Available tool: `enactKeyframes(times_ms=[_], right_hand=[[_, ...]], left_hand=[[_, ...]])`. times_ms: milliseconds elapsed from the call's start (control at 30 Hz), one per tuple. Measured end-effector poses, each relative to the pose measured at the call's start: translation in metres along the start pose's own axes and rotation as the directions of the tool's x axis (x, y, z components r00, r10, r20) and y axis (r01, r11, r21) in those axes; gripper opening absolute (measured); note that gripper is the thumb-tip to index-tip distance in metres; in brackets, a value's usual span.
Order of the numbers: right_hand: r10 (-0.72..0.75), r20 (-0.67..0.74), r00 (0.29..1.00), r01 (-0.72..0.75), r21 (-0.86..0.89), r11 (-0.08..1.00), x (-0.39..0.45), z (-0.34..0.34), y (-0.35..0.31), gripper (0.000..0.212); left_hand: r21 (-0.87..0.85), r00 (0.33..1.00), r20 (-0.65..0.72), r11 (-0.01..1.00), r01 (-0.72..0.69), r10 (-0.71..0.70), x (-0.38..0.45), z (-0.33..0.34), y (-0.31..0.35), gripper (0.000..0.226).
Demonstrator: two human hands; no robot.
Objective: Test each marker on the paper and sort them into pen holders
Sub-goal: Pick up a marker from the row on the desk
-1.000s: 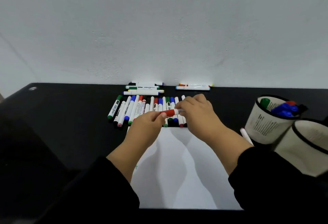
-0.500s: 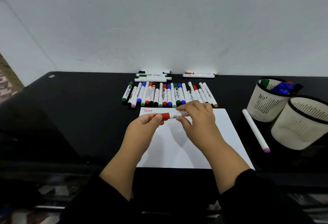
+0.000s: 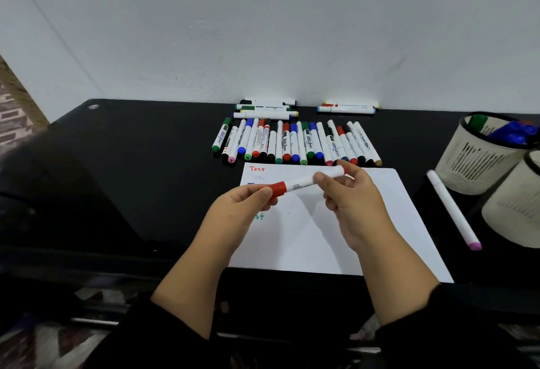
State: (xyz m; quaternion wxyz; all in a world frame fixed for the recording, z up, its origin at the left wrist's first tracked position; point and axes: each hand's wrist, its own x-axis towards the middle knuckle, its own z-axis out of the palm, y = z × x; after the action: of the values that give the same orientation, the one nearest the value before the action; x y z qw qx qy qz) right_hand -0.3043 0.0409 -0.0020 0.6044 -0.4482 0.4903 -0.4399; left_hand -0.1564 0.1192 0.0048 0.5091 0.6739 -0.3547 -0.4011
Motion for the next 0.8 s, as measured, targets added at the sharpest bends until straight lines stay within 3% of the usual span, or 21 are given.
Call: enactKeyframes(times_ms=[67,133,400,800], right_hand=[[0.067,0.037,0.997,-0.072,0.152,0.986,-0.001,0.003,0.001,0.033],[0.103,0.094,0.990,-0.117,0.154,0.981,-0.004,0.006,0.002,0.012],[0.131,0.058,0.990,-0.129,-0.034,0.991,-0.014,0.023,0.003,0.030],[0.045,0.126,0.991,-0.029,-0.127,0.992,-0.014,0.039,0.004,0.023]], left_hand=[[0.035,0.999,0.031,0.999,0.015,-0.016,0.002,0.001,0.001,0.013],[0.076,0.998,0.064,0.997,0.008,-0.013,0.003,0.003,0.001,0.013],[0.220,0.986,0.169,0.974,-0.053,0.016,0.000,0.009,-0.001,0.014],[0.188,0.985,0.172,0.981,-0.054,0.022,-0.002,-0.009,0.002,0.013]])
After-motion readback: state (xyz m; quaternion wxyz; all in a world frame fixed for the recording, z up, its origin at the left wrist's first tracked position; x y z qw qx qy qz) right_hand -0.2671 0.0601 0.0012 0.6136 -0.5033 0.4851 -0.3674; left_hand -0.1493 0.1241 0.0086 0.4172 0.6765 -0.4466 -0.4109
